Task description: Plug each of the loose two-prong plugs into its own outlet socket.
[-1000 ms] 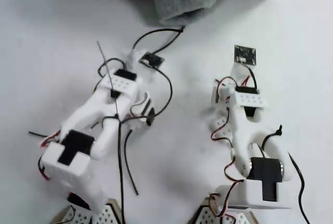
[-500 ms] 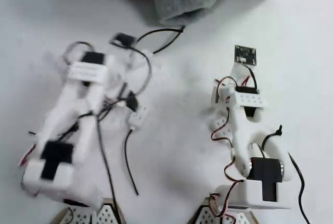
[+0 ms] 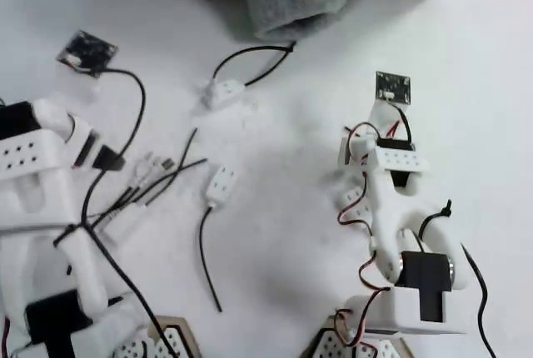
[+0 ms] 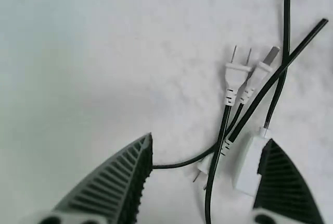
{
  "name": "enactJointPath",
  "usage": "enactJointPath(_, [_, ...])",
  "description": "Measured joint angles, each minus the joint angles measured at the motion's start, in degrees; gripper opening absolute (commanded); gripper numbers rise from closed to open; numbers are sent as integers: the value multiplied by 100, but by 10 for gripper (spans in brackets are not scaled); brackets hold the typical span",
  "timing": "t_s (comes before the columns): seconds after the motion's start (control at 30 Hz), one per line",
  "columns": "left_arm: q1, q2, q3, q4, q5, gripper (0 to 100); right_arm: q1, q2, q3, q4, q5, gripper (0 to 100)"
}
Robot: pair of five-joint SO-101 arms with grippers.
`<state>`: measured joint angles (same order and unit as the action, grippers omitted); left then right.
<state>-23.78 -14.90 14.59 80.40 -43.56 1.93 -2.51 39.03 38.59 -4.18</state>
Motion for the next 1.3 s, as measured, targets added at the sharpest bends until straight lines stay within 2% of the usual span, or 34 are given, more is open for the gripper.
enactJointPath(0.17, [246,730,97,-387,-633,321,0,0,0,0,0,306])
enactJointPath(0.43, [1116,1855,114,-914,-1081,321,0,0,0,0,0,306])
enactJointPath(0.63, [1196,2462,114,-1310,-1292,321,0,0,0,-35,0,306])
enactJointPath(0.97, [1196,2664,114,-1644,-1292,319,0,18,0,-114,0,306])
enactJointPath(1.03, [1196,2664,132,-1776,-1292,296,0,18,0,-114,0,306])
enactJointPath(1.2, [1196,2664,132,-1820,-1292,160,0,18,0,-114,0,306])
enactJointPath(1.3, [1248,2664,132,-1820,-1292,157,0,18,0,-114,0,306])
